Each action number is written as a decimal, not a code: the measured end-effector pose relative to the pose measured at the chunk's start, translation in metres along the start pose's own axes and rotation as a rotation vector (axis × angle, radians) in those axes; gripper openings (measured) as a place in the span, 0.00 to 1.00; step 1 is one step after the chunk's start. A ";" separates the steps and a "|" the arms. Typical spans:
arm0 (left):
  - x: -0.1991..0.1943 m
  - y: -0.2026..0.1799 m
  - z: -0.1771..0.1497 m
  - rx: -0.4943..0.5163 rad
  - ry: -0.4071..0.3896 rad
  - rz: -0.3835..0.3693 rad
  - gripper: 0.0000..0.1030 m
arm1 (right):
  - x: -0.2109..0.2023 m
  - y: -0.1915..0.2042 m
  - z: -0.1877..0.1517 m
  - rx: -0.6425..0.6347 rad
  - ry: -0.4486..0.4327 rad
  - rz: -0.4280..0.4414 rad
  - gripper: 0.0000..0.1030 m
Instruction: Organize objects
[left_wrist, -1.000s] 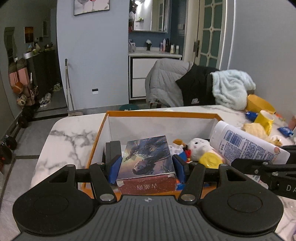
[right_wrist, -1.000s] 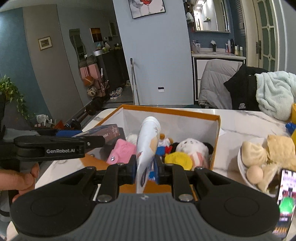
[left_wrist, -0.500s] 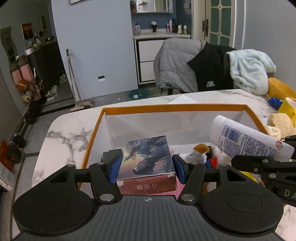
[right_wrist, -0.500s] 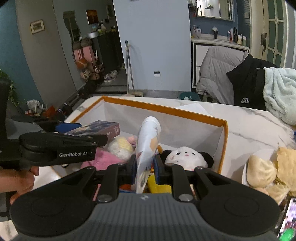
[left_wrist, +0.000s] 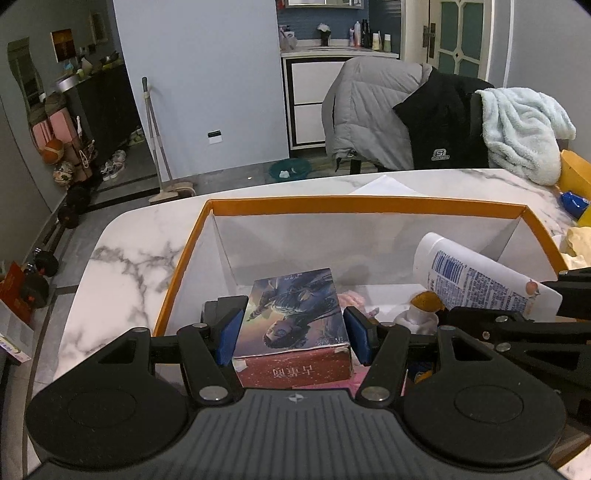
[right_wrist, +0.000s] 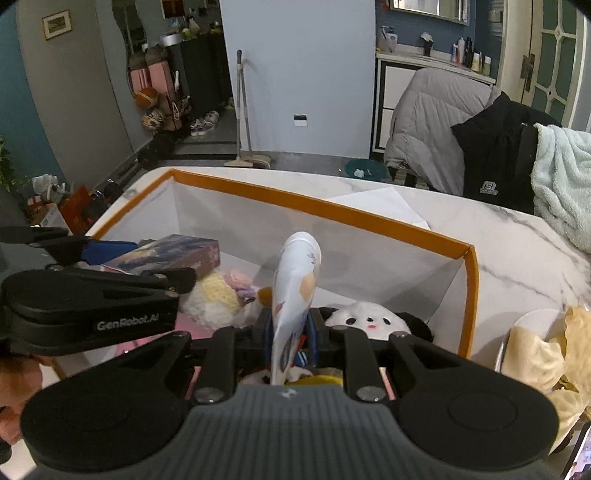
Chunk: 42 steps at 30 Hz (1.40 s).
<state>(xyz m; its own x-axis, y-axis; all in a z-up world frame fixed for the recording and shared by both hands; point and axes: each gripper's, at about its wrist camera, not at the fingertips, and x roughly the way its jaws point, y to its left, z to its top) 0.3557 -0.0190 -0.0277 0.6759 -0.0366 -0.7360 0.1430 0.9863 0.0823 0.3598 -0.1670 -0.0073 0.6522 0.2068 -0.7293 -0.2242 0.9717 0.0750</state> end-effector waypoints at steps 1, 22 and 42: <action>0.001 -0.001 0.000 0.004 0.001 0.003 0.67 | 0.002 0.000 -0.001 0.002 0.007 -0.001 0.20; -0.007 0.005 0.003 0.002 -0.001 0.061 0.85 | -0.005 -0.009 -0.006 0.063 0.003 -0.018 0.55; -0.076 0.015 -0.017 -0.018 -0.074 0.007 0.85 | -0.085 0.006 -0.023 0.038 -0.084 -0.009 0.62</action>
<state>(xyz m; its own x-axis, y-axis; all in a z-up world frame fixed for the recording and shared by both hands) 0.2936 0.0017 0.0182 0.7284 -0.0407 -0.6840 0.1253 0.9893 0.0746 0.2864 -0.1811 0.0400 0.7129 0.2055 -0.6705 -0.1915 0.9768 0.0958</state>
